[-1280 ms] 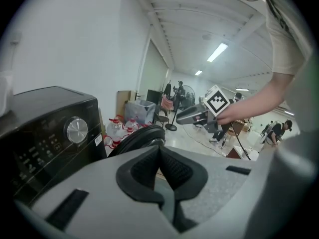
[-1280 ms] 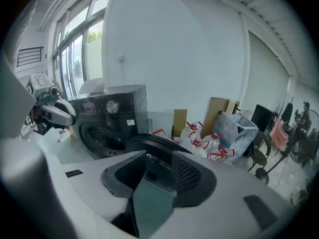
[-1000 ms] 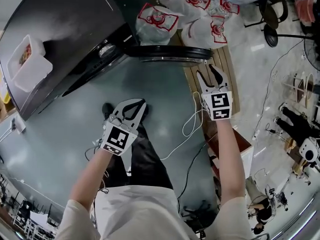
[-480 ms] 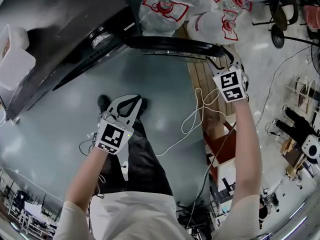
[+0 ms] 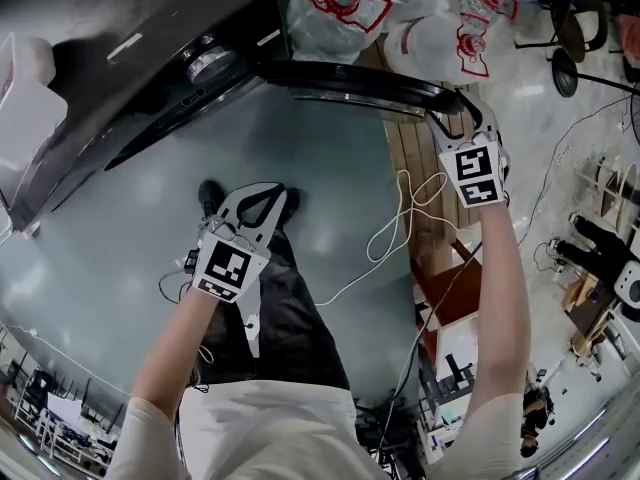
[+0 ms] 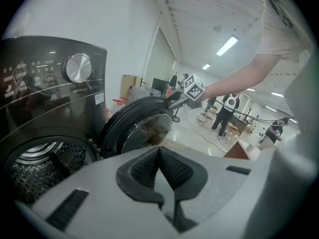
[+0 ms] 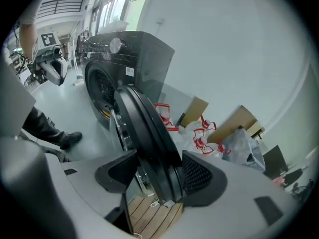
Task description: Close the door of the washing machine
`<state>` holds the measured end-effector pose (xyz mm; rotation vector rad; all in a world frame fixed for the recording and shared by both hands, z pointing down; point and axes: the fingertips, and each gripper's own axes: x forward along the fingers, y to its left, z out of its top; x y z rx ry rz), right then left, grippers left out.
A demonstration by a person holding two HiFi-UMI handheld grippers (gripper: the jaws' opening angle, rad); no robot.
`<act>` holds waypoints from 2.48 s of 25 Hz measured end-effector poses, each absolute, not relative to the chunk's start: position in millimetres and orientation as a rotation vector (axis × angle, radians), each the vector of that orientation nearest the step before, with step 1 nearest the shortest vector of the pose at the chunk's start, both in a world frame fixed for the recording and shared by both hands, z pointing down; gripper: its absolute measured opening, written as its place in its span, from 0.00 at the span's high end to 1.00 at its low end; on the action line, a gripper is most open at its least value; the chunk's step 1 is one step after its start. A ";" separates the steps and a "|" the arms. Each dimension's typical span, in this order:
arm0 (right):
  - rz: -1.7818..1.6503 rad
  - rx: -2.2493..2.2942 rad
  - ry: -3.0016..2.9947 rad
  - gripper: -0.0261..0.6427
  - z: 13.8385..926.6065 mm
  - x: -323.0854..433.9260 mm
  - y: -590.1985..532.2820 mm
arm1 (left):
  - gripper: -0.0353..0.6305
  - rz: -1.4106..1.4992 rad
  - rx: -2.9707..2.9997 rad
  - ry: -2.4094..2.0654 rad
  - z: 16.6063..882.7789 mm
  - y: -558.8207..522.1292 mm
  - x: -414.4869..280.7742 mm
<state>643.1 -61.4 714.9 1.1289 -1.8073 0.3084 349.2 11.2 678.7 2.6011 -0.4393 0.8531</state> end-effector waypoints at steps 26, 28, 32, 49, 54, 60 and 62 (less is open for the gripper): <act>0.486 1.098 -1.753 0.61 723.5 559.9 68.7 | 0.94 0.843 2.592 -0.548 664.0 8.0 287.5; 0.515 1.118 -1.756 0.62 723.5 550.0 74.5 | 0.94 0.843 2.589 -0.540 665.4 12.3 279.9; 0.574 1.165 -1.740 0.62 722.4 532.2 85.8 | 0.94 0.847 2.586 -0.523 666.9 19.0 261.6; 0.825 1.341 -1.679 0.65 725.0 437.9 136.0 | 0.94 0.862 2.577 -0.490 668.7 39.1 161.7; 0.836 1.341 -1.724 0.66 721.7 391.9 137.4 | 0.94 0.856 2.568 -0.498 669.8 45.3 136.1; 0.880 1.285 -1.790 0.64 725.7 331.8 137.0 | 0.94 0.852 2.550 -0.506 676.2 51.9 109.8; 0.894 1.283 -1.812 0.64 724.2 312.1 136.1 | 0.94 0.850 2.546 -0.511 677.3 53.0 100.3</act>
